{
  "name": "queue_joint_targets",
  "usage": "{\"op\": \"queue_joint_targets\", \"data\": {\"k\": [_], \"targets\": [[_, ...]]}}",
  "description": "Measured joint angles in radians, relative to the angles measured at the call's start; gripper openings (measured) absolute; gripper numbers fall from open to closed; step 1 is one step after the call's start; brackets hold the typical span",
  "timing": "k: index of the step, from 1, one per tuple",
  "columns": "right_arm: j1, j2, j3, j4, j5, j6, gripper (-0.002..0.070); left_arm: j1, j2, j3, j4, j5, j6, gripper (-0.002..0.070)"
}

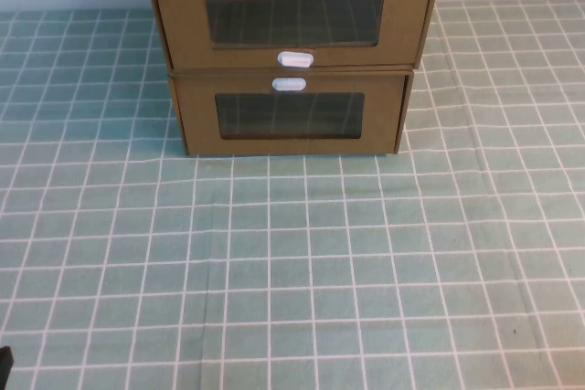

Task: Open the shoe box
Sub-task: 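Pull the top drawer of the cardboard box fully open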

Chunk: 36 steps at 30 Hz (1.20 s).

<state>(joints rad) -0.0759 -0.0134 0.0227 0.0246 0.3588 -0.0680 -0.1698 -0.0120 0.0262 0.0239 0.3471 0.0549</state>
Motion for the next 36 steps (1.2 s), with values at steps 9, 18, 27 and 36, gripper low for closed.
{"op": "queue_joint_targets", "data": {"k": [9,18,27,36], "targets": [[0.000,0.000,0.000,0.000,0.000,0.000,-0.0013,0.000,0.000,0.000,0.002,-0.002,0.011,-0.0005],[0.000,0.000,0.000,0.000,0.000,0.000,-0.0013,0.000,0.000,0.000,0.002,-0.002,0.013,-0.0005],[0.000,0.000,0.000,0.000,-0.004,0.000,-0.0013,0.000,0.000,0.000,0.002,-0.025,0.020,-0.0005],[0.000,0.000,0.002,0.000,-0.408,0.000,-0.0014,0.000,0.000,0.000,0.002,-0.330,0.004,-0.0005]]}}
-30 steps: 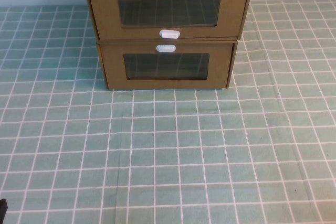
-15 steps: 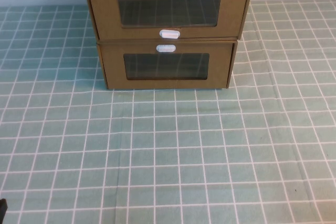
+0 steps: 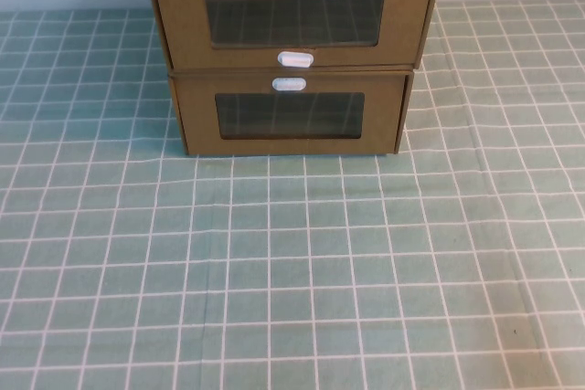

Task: Open the shoe box
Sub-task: 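Pull the top drawer of the cardboard box fully open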

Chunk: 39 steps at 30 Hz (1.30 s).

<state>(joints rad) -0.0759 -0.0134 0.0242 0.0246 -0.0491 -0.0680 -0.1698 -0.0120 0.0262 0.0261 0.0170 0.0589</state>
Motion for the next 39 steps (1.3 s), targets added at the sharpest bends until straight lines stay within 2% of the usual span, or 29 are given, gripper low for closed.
{"op": "queue_joint_targets", "data": {"k": [5,8,15,19,23,27,29,34,39], "targets": [[0.000,0.000,0.000,0.000,-0.450,0.000,-0.0013,0.000,0.000,0.000,0.000,-0.390,-0.118,-0.0005],[0.000,0.000,0.000,0.000,-0.692,0.000,-0.0013,0.000,0.000,0.000,0.000,-0.554,-0.151,-0.0005],[0.000,-0.001,0.000,0.000,-1.009,0.000,-0.0013,0.000,-0.001,0.000,-0.010,-0.721,-0.169,-0.0005],[0.000,-0.002,-0.005,0.000,-1.110,0.105,-0.0013,0.000,-0.002,-0.009,-0.059,-0.803,-0.285,-0.0005],[0.000,-0.002,-0.102,-0.001,-1.085,0.249,-0.0013,0.000,-0.002,-0.108,-0.097,-0.763,-0.358,-0.0005],[0.000,-0.002,-0.304,-0.009,-0.878,0.274,-0.0013,0.000,0.019,-0.322,-0.104,-0.612,-0.372,-0.0005],[0.000,-0.002,-0.396,-0.013,-0.763,0.274,-0.0013,0.000,0.074,-0.423,-0.104,-0.562,-0.368,-0.0005],[0.000,0.079,-0.565,-0.007,-0.668,0.274,-0.0013,0.000,0.291,-0.682,-0.058,-0.441,-0.345,-0.0005],[0.000,0.255,-0.750,0.031,-0.359,0.274,-0.0013,0.000,0.531,-0.939,-0.026,-0.188,-0.345,-0.0005]]}}
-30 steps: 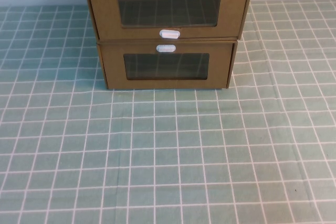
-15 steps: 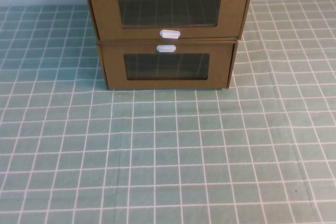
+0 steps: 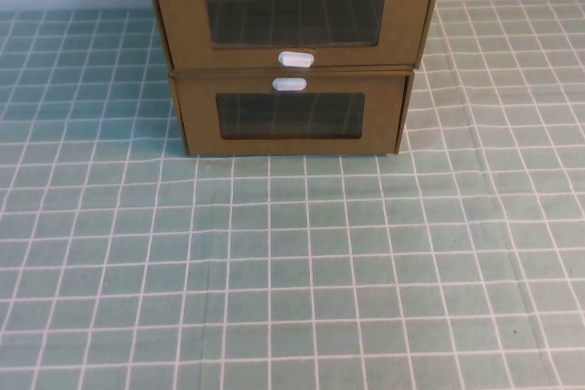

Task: Open the shoe box
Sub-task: 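Pull the top drawer of the cardboard box fully open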

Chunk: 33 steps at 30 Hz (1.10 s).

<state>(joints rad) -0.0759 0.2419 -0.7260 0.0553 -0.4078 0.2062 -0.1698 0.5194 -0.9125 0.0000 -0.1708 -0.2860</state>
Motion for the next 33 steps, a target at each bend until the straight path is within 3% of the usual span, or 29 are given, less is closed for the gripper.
{"op": "queue_joint_targets", "data": {"k": [4,8,20,29,33], "targets": [[0.000,0.169,-0.186,0.047,0.284,0.004,-0.0013,0.000,0.189,-0.170,0.000,0.229,0.000,-0.0005],[0.000,0.321,-0.281,0.052,0.437,0.003,-0.0013,0.000,0.353,-0.284,0.000,0.351,0.000,-0.0005],[0.017,0.628,-0.288,0.055,0.451,0.004,-0.0013,-0.087,0.664,-0.318,0.015,0.444,0.074,-0.0005],[0.201,0.802,-0.248,0.039,0.467,0.002,-0.0013,-0.101,0.757,-0.322,0.019,0.316,0.087,-0.0005],[0.285,0.922,-0.253,-0.055,0.498,-0.083,-0.0013,-0.103,0.830,-0.400,0.019,0.352,0.096,-0.0005]]}}
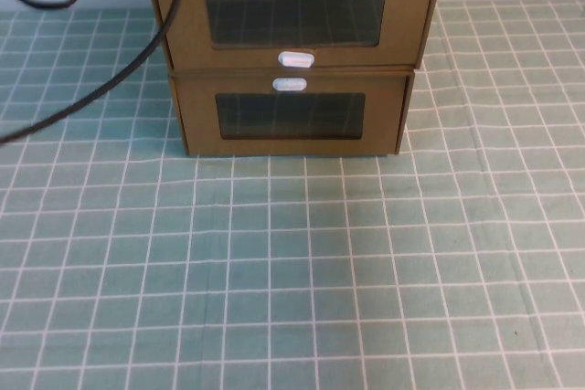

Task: Open the shoe box
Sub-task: 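Pull the top drawer of the cardboard box fully open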

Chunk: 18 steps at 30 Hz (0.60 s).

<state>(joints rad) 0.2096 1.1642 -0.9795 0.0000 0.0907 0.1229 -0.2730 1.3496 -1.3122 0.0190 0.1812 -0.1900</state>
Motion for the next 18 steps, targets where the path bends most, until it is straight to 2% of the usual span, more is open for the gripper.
{"op": "queue_joint_targets", "data": {"k": [4,6,8,13,18], "targets": [[0.113,0.109,-0.045,-0.113,0.135,-0.161,-0.0013,-0.002,0.099,-0.160,-0.019,0.129,0.083,-0.0005],[0.176,0.149,-0.085,-0.140,0.197,-0.237,-0.0013,-0.004,0.152,-0.240,-0.081,0.197,0.180,-0.0005],[0.230,0.188,-0.145,-0.153,0.255,-0.308,-0.0013,-0.004,0.199,-0.322,-0.190,0.290,0.314,-0.0005],[0.355,0.287,-0.280,-0.174,0.378,-0.437,-0.0013,-0.006,0.336,-0.544,-0.608,0.528,0.720,-0.0005],[0.451,0.346,-0.310,-0.327,0.409,-0.474,-0.0013,-0.013,0.475,-0.708,-0.743,0.658,0.823,-0.0005]]}}
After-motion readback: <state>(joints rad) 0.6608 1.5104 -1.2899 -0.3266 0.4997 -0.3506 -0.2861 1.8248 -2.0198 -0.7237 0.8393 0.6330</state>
